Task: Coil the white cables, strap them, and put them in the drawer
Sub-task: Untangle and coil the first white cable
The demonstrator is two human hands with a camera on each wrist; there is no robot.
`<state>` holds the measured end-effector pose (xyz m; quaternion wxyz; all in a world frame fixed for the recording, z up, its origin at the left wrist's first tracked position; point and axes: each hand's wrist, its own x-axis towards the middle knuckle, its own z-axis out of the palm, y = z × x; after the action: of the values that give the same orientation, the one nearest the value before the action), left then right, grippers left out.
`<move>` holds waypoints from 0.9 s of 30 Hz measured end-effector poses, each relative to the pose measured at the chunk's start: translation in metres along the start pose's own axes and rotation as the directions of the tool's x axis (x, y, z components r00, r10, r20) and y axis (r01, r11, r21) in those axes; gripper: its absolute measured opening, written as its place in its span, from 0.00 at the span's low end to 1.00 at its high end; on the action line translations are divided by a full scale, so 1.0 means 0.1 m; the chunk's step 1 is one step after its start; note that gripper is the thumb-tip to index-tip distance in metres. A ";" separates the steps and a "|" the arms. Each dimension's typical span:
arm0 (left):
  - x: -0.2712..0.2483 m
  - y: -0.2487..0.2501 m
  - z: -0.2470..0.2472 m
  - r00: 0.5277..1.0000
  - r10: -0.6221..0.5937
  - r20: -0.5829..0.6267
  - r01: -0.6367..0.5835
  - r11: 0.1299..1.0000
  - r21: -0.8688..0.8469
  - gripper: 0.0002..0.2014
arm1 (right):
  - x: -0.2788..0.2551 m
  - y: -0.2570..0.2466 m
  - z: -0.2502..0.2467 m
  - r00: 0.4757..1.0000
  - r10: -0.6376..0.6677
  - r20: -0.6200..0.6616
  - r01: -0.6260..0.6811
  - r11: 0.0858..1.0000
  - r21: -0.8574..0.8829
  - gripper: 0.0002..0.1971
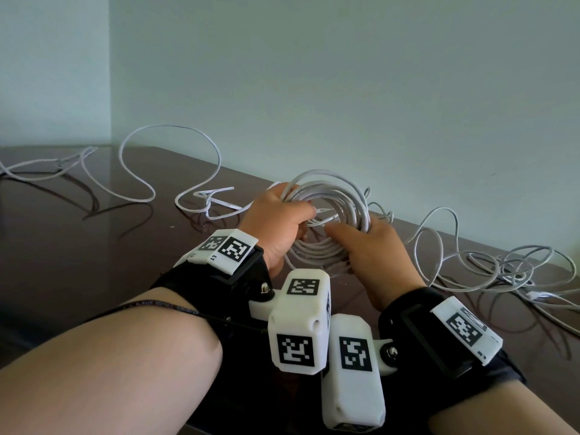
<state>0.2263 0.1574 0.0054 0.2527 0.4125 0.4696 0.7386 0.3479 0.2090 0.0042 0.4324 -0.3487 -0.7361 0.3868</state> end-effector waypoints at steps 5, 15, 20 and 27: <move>0.02 -0.03 0.00 0.998 0.014 0.061 -0.014 1.000 -0.012 0.12 | 0.02 -0.04 -0.06 0.998 0.061 -0.011 -0.062 0.992 -0.113 0.12; 0.05 -0.08 0.03 0.969 -0.037 0.244 0.101 0.961 -0.257 0.06 | 0.02 -0.06 -0.05 0.980 0.137 -0.144 -0.108 0.975 0.196 0.07; 0.02 -0.09 0.06 0.942 -0.104 0.318 0.206 0.929 -0.306 0.06 | -0.02 -0.10 0.05 0.973 0.217 -0.082 -0.151 0.862 0.483 0.05; 0.04 -0.05 0.05 0.955 -0.176 0.238 0.255 0.898 -0.358 0.18 | -0.06 -0.10 0.09 0.962 0.204 0.182 -0.272 0.790 0.550 0.04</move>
<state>0.2284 0.1649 0.0031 0.4551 0.3722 0.3305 0.7383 0.3402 0.1964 0.0078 0.4222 -0.2709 -0.5601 0.6593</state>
